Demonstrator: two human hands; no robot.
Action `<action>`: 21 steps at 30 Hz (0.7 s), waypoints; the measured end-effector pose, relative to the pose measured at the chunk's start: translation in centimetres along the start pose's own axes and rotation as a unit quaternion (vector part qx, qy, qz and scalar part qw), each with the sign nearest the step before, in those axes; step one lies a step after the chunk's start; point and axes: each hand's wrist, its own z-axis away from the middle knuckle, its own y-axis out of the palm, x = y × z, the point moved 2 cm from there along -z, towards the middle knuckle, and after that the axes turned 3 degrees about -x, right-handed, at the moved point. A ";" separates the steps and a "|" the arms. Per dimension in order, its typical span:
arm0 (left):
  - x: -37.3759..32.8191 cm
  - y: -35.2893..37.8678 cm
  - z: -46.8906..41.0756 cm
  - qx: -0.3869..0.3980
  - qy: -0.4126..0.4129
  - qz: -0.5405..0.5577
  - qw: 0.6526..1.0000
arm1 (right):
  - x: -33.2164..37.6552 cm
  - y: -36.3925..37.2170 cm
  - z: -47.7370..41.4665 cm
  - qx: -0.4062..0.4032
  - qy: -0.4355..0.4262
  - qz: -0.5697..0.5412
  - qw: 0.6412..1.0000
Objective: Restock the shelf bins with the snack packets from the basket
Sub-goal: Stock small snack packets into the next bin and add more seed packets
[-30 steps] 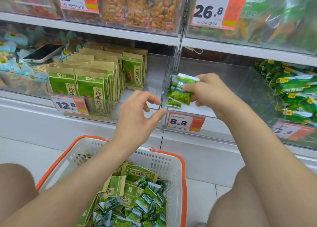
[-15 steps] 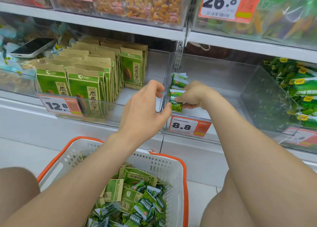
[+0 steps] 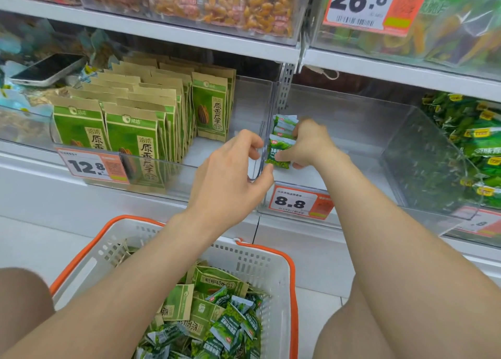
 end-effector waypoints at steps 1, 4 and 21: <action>0.1 0.0 0.1 0.001 0.004 0.005 1.000 | -0.1 -0.1 0.2 0.007 0.011 -0.004 1.000; 0.1 -0.2 0.3 0.002 0.021 0.021 1.000 | -0.4 -0.9 0.6 -0.004 0.024 0.012 1.000; -0.1 -0.8 2.3 -0.008 0.060 0.007 0.998 | -1.2 0.1 0.7 -0.079 -0.023 0.024 0.996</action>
